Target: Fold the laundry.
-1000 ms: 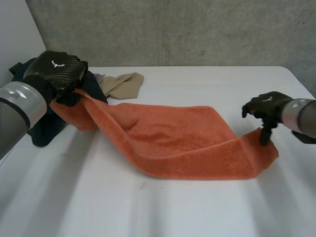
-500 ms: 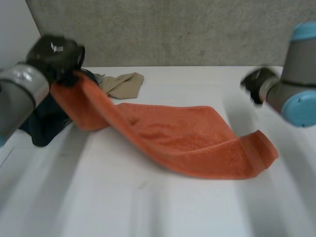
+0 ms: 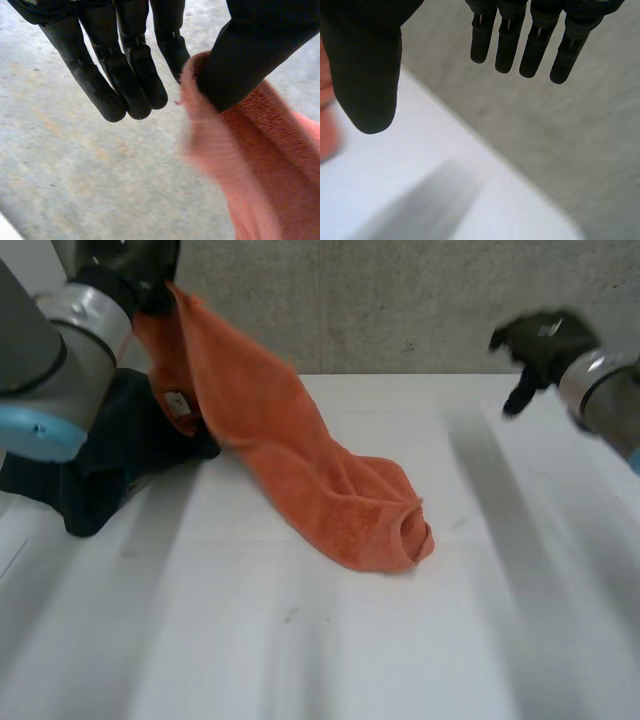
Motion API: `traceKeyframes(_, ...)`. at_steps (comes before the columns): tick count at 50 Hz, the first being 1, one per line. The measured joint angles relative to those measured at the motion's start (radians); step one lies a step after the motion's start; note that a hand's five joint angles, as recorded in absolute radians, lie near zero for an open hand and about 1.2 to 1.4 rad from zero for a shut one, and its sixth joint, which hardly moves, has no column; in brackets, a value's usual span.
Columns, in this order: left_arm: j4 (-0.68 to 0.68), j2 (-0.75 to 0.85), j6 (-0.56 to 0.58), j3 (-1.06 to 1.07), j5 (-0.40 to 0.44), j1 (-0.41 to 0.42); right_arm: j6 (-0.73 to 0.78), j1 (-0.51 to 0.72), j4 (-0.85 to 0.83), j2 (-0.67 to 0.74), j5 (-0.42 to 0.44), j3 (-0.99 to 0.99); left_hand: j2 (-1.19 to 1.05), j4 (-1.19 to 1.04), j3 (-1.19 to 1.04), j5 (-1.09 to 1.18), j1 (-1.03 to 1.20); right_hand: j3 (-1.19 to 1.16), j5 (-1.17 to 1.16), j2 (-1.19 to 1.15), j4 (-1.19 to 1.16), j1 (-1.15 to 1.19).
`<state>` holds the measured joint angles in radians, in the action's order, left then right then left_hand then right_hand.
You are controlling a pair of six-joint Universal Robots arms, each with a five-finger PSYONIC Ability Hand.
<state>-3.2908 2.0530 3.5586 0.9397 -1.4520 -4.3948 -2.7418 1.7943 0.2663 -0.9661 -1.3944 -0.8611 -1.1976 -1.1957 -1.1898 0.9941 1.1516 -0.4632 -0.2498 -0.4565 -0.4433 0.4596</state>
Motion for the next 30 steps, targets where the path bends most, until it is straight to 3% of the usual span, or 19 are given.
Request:
traceKeyframes(11,-0.141,-0.291,0.006,0.299,0.066,0.006,-0.111,0.105,0.214,0.125,0.057,0.038,0.0,0.0,0.0,0.0,0.0,-0.003,-0.042,-0.002,-0.016,0.003)
traceKeyframes(22,-0.12,-0.555,-0.031,0.338,0.134,-0.013,-0.249,0.22,0.337,0.278,0.038,0.176,0.0,0.0,0.0,0.0,0.0,-0.003,-0.075,-0.002,-0.047,0.004)
traceKeyframes(30,-0.107,-0.602,-0.056,0.324,0.14,-0.016,-0.326,0.297,0.298,0.342,-0.003,0.19,0.0,0.0,0.0,0.0,0.0,-0.003,-0.075,-0.002,-0.047,0.004)
